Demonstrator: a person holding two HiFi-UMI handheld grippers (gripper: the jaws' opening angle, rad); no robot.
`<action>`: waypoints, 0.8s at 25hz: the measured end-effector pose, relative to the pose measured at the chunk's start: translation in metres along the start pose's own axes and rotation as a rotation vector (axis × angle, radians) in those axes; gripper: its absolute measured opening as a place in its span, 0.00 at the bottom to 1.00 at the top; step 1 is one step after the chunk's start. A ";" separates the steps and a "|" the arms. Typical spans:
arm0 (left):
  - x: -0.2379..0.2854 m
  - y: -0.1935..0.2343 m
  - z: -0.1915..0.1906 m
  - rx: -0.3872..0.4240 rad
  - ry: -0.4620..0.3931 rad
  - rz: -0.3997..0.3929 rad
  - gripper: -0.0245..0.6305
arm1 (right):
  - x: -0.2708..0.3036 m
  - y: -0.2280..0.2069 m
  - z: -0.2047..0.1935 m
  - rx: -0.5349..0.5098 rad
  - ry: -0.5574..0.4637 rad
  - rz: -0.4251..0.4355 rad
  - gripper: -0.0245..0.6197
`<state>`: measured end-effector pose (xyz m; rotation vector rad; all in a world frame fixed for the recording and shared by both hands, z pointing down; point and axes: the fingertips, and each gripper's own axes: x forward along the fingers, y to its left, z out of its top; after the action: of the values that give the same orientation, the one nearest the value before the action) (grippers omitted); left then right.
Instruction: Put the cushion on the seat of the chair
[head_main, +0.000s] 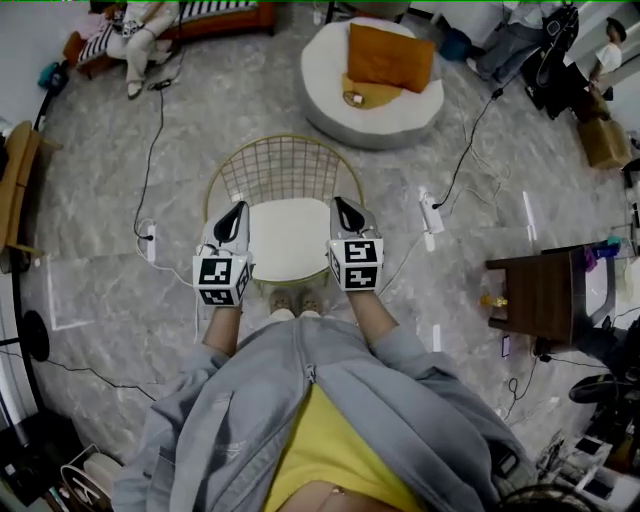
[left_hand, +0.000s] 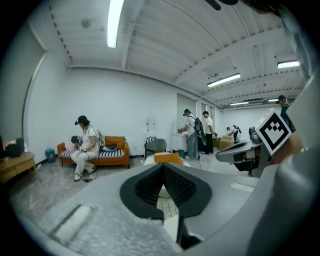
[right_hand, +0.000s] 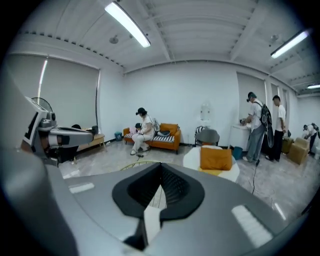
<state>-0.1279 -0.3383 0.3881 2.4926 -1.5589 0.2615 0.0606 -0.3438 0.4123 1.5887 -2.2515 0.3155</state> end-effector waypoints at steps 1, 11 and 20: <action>-0.003 0.001 0.016 0.015 -0.028 0.012 0.05 | -0.005 0.000 0.019 -0.012 -0.039 -0.002 0.04; -0.038 -0.006 0.161 0.077 -0.248 0.071 0.05 | -0.063 0.005 0.157 -0.067 -0.343 -0.010 0.04; -0.052 -0.025 0.189 0.092 -0.270 0.076 0.05 | -0.092 0.010 0.189 -0.086 -0.405 0.010 0.04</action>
<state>-0.1186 -0.3304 0.1904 2.6324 -1.7818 0.0051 0.0475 -0.3343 0.2029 1.7184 -2.5257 -0.1128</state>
